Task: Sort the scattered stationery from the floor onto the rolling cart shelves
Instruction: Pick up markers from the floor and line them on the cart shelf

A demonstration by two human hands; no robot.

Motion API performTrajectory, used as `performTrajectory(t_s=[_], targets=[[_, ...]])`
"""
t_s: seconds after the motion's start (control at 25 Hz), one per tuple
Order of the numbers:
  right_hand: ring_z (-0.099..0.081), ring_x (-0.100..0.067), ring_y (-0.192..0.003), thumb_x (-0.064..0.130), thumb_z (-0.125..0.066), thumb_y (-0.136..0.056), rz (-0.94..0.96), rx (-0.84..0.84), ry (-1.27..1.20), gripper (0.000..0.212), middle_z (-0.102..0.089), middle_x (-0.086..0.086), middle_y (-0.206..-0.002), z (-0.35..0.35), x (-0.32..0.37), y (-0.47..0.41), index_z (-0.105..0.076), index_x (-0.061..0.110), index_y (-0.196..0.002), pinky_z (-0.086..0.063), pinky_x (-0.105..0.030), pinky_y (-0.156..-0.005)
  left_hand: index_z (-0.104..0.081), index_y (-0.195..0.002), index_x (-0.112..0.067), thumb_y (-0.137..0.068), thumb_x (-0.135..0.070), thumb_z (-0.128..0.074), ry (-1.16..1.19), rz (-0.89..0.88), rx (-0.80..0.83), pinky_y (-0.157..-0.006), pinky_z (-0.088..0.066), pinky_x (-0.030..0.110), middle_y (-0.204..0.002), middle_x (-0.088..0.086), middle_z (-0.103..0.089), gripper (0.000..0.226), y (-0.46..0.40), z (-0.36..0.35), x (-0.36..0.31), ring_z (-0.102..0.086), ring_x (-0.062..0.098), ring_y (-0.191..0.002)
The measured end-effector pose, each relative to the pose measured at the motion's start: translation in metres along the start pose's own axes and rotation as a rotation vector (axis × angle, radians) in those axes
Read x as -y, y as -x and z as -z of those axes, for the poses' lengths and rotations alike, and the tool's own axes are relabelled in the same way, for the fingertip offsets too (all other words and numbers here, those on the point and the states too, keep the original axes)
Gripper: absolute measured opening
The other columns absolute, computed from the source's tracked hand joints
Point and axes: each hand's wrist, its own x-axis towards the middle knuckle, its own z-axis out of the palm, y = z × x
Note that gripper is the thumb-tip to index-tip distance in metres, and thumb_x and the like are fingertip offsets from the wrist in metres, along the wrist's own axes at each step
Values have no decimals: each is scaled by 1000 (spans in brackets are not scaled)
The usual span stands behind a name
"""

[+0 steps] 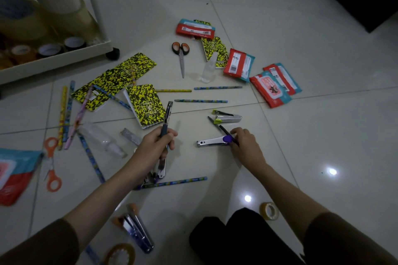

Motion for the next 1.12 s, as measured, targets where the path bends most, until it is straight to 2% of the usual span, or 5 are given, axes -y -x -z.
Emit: performTrajectory(t_s=[0.24, 0.44, 0.68, 0.84, 1.12], targets=[[-48, -36, -102, -1, -39, -91, 8, 94, 55, 22, -48, -22, -116, -7, 14, -13, -45, -4, -111, -35, -39, -83, -57, -91, -12, -98, -31, -38, 40, -15, -29, -36, -27, 15, -55, 1, -48, 28, -1, 3, -8, -31, 5, -35], [-46, -37, -102, -4, -39, -91, 228, 73, 22, 26, -45, -25, -116, 0, 22, -18, -43, -10, -116, -31, -34, -81, -56, -97, -19, -98, -35, -35, 11, -75, -91, -36, -22, 14, -50, 2, -38, 27, 0, 10, -12, -27, 4, -34], [-46, -23, -73, -1, -32, -92, 147, 4, -267, 18, -48, -8, -83, 21, 66, -43, -45, 2, -104, -35, -35, -61, -53, -98, -12, -100, -27, -34, 15, -107, -189, -35, -19, 14, -53, 4, -29, 25, 0, 28, -17, -21, 4, -36], [-44, -13, -61, 7, -36, -96, 322, 40, -503, 13, -48, -3, -75, 38, 123, -50, -48, 5, -100, -36, -29, -58, -50, -87, -13, -101, -27, -30, 37, -105, -254, -34, -19, 13, -53, 1, -28, 28, 4, 51, -29, -21, 1, -34], [-32, -3, -37, 25, -41, -99, 531, 335, -1048, 30, -31, 2, -53, 64, 285, -24, -36, 18, -71, -27, -21, -42, -43, -75, -18, -101, -31, -29, 111, -208, -448, -36, -14, 13, -47, -6, -25, 32, 6, 107, -94, -16, 6, -36]])
